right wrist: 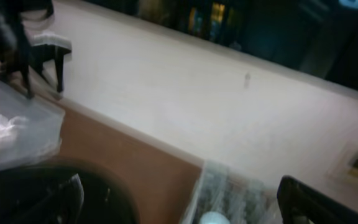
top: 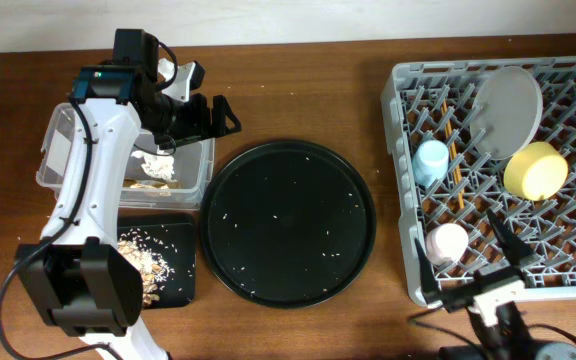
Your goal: Sort waste into correct bins and load items into the dishwasher rack
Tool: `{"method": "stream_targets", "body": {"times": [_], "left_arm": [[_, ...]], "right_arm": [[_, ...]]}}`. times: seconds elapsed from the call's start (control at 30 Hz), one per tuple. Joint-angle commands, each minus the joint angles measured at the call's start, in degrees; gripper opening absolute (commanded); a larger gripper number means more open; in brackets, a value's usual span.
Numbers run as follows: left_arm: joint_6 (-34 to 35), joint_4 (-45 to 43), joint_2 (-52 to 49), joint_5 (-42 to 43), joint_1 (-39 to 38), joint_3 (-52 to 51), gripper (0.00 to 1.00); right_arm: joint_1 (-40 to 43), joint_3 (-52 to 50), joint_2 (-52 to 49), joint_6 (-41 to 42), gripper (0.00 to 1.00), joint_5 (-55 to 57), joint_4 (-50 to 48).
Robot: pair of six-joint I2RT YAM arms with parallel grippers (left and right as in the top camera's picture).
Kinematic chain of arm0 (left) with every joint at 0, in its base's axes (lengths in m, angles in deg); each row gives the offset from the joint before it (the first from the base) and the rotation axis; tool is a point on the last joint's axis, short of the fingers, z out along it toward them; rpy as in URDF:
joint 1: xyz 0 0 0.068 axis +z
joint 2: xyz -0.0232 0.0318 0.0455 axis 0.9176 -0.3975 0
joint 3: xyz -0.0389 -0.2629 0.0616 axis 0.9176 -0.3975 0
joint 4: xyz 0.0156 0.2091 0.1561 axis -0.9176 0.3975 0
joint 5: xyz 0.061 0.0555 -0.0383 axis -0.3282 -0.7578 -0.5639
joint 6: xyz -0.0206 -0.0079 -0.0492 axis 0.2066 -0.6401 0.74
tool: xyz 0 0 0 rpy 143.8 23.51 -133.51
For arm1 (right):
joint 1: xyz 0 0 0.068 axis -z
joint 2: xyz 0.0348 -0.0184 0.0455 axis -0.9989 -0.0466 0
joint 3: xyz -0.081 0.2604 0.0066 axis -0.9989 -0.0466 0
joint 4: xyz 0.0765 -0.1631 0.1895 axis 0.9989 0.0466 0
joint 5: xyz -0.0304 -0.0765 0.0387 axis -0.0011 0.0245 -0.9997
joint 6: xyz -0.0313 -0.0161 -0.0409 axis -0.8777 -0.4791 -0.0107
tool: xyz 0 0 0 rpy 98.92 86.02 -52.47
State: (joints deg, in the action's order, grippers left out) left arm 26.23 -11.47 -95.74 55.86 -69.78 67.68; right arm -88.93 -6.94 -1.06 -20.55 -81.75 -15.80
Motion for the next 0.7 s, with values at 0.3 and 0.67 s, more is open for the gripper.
{"method": "stream_targets", "body": {"times": [0.3, 0.67], "left_arm": [[0.31, -0.04, 0.94, -0.04, 0.37, 0.57, 1.0], [0.31, -0.04, 0.94, -0.04, 0.37, 0.57, 1.0]], "right_arm": [[-0.26, -28.06, 2.27, 9.46, 0.98, 5.68, -22.58], [-0.26, -29.09, 2.27, 19.26, 0.98, 18.03, -15.89]]}}
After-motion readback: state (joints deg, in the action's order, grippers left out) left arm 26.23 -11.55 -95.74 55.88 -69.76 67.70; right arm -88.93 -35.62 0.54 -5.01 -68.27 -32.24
